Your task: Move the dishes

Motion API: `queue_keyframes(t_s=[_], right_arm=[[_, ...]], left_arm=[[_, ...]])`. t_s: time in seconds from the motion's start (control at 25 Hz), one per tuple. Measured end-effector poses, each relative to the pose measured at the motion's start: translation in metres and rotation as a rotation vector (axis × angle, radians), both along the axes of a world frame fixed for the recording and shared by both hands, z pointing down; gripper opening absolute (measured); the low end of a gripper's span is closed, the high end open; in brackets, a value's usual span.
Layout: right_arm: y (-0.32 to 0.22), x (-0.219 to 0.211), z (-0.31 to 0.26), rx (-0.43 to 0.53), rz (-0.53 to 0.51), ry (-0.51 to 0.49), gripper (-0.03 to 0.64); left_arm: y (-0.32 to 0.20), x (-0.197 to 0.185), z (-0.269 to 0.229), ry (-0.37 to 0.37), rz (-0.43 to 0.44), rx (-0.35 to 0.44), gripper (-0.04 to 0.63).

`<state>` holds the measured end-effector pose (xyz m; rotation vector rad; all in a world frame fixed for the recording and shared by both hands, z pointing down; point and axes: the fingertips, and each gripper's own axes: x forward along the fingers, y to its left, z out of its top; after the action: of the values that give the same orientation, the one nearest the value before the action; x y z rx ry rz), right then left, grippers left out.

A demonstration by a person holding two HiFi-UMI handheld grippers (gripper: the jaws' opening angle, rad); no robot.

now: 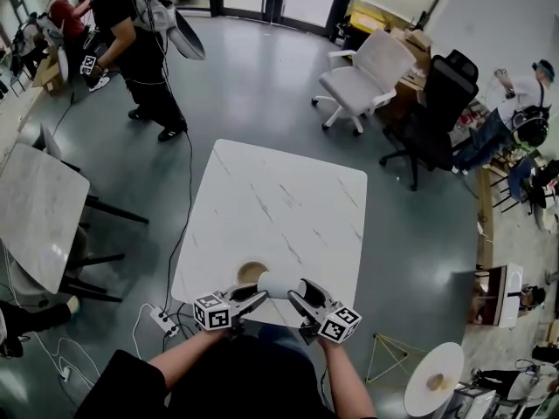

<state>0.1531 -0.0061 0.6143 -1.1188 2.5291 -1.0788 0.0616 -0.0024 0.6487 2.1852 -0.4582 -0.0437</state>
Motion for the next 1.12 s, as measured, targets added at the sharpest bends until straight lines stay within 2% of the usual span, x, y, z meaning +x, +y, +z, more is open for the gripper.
queue_keyframes(t_s=[0.2,0.28,0.48,0.68,0.92,1.12], right_arm=[[0.001,0.016,-0.013,0.013,-0.088,-0.153,0.285],[0.000,0.021,-0.016,0.019,-0.099,-0.205,0.285],[-0.002,0.032,-0.017,0.007,-0.077,-0.305,0.285],[0.005,0.016,-0.020,0.027,-0.168,-0.312,0.285],[0.004,0.010,-0.017,0.020,-0.112,-0.340,0.282],[0.006,0.005,-0.010,0.005,-0.068,-0.295,0.284]], left_arm=[[-0.001,0.009,-0.033,0.214,0.024,-0.032,0.100],[-0.001,0.014,-0.044,0.254,0.044,-0.015,0.101],[0.008,0.021,-0.051,0.262,0.125,0.020,0.100],[0.024,0.032,-0.053,0.241,0.256,0.039,0.087],[0.026,0.030,-0.054,0.271,0.224,-0.014,0.075],[0.033,0.017,-0.047,0.202,0.268,0.034,0.055]])
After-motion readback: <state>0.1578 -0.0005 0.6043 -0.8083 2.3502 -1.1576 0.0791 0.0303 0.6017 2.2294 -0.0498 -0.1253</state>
